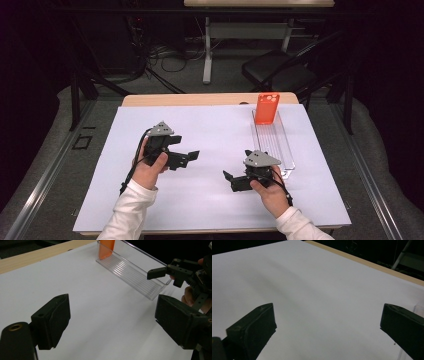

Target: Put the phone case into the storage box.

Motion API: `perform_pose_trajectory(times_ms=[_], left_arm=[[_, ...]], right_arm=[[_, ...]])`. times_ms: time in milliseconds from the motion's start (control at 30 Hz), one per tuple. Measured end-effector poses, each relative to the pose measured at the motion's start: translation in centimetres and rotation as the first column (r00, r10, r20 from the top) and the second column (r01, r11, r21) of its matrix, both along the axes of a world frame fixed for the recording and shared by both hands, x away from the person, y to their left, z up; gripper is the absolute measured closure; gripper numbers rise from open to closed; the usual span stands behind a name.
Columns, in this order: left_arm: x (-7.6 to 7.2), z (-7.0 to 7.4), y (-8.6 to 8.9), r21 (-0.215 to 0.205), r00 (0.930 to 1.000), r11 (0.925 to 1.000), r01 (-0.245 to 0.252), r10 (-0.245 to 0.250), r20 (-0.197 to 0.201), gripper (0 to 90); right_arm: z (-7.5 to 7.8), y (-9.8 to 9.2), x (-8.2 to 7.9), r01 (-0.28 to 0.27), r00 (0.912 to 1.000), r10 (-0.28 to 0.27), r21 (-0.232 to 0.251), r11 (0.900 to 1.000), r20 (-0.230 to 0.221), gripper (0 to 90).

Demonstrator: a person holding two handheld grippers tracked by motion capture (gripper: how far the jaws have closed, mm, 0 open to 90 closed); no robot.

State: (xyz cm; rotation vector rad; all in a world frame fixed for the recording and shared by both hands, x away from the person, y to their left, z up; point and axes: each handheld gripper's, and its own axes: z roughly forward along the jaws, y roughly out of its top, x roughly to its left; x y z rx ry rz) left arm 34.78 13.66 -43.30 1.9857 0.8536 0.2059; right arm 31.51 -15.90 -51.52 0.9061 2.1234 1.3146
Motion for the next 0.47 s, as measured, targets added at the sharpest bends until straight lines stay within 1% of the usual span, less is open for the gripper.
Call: perform_pose_trajectory(times_ms=[167, 333, 467], left_arm=[[0.03, -0.01, -0.01, 0.0, 1.0, 1.0, -0.002, 0.002, 0.0, 13.2], [0.09, -0.08, -0.01, 0.006, 1.0, 1.0, 0.0, 0.0, -0.002, 13.2], [0.11, -0.07, 0.0, 0.002, 1.0, 1.0, -0.002, 0.002, -0.001, 13.2]], right_arm=[[-0.17, -0.07, 0.01, -0.005, 0.9999, 0.005, 0.004, 1.0, -0.013, 0.0], [-0.15, -0.14, 0.01, -0.005, 0.9999, 0.005, 0.007, 1.0, -0.015, 0.0], [-0.07, -0.25, 0.04, -0.005, 0.9999, 0.006, 0.013, 1.0, -0.016, 0.0]])
